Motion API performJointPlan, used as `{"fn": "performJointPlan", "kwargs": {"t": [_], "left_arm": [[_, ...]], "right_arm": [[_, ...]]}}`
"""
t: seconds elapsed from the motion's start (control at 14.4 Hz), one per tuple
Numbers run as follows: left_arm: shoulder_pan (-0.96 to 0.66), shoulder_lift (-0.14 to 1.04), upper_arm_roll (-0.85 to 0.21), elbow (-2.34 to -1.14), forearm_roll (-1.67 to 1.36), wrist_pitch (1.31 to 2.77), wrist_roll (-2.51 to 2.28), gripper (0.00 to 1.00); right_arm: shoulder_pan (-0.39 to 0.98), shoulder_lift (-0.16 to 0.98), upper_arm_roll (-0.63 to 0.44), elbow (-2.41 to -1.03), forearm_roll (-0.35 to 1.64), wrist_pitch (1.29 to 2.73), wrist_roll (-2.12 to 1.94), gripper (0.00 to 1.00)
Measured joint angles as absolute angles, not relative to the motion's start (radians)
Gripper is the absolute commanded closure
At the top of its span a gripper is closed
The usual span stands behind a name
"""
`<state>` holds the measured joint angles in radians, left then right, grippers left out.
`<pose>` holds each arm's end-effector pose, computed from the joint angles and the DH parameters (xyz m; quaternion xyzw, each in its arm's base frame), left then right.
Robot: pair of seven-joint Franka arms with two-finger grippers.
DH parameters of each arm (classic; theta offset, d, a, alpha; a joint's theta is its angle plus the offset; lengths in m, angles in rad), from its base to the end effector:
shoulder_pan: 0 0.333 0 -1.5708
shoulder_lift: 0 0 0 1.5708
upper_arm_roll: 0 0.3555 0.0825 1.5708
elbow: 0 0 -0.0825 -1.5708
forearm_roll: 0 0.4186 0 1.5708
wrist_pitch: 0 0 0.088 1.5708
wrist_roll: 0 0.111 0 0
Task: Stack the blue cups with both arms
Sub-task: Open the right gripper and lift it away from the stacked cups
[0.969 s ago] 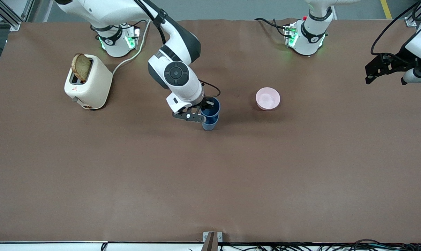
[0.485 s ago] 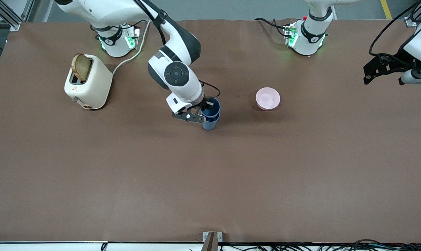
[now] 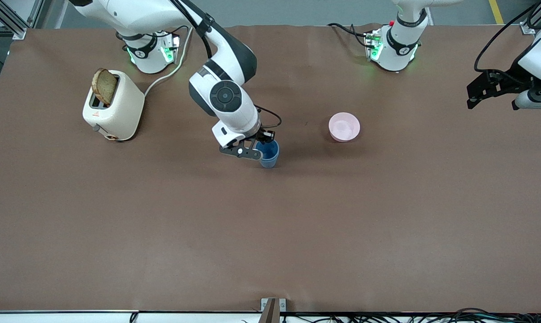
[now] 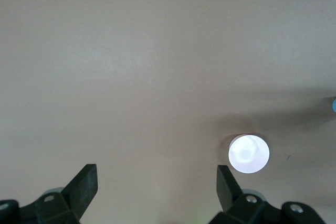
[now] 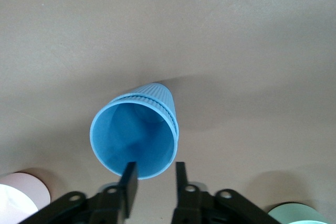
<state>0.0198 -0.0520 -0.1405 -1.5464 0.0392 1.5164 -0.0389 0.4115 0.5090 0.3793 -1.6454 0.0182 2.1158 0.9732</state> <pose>0.5617 -0.0661 0.6973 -0.9989 0.0395 -0.0126 0.0223 0.5326 0.4898 0.3493 -0.9883 0.1169 0.0773 0.0609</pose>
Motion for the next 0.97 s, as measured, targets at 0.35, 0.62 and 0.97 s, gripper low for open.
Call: {"fn": "performJointPlan", "kwargs": {"t": [0.35, 0.62, 0.97], "left_arm": [[0.02, -0.052, -0.141, -1.547, 0.039, 1.517, -0.039, 0.0], [0.02, -0.051, -0.141, -1.548, 0.039, 1.517, -0.039, 0.0], [0.019, -0.051, -0.14, -1.548, 0.039, 1.517, -0.039, 0.0]], "right_arm": [[0.348, 0.409, 0.371, -1.597, 0.012, 2.003, 0.973, 0.0], [0.122, 0.163, 0.355, -1.576, -0.04, 1.839, 0.856, 0.0], [0.05, 0.026, 0.025, -1.567, -0.054, 1.667, 0.309, 0.0]]}}
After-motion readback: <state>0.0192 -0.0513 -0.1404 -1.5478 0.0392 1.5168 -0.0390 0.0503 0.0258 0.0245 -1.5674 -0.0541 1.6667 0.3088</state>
